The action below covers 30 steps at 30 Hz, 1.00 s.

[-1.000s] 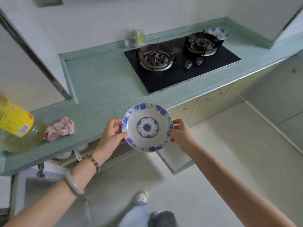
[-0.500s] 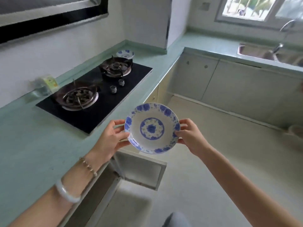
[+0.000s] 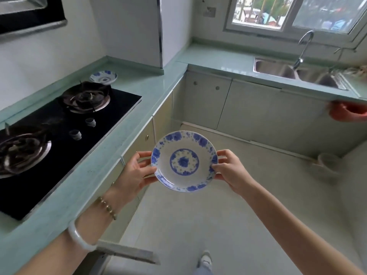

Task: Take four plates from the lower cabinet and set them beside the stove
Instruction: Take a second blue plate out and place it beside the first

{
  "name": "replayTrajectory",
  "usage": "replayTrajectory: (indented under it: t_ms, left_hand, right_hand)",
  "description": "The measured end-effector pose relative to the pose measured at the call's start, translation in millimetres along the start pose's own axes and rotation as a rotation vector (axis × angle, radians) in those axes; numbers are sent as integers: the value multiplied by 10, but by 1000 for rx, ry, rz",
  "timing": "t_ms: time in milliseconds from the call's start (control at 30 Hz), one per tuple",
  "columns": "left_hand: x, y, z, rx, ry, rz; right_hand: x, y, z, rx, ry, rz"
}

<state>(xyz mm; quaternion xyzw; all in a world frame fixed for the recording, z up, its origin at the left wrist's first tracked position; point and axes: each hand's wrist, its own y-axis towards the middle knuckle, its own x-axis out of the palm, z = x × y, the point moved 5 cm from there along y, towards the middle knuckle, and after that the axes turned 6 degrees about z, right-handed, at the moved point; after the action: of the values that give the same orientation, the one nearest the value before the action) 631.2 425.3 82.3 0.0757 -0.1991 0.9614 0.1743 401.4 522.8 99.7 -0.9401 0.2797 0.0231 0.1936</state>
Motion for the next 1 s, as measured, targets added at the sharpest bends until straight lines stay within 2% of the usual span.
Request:
replayTrajectory:
  t_ms: [200,367,633,1000]
  left_hand:
    - [543,648,148,41,-53,113]
    - [705,1122,281,41,-68,187]
    - [552,2100,638,47,-125,265]
    - [269,3836,1671,130,-129,314]
  right_hand:
    - [-337,936,-407,-45,-56,-70]
    - [-335,1596,-588,-39,-88,-128]
    - [124,2765,-984,-49,-123,-234]
    - [918,4482,-2025,-117,-126,-293]
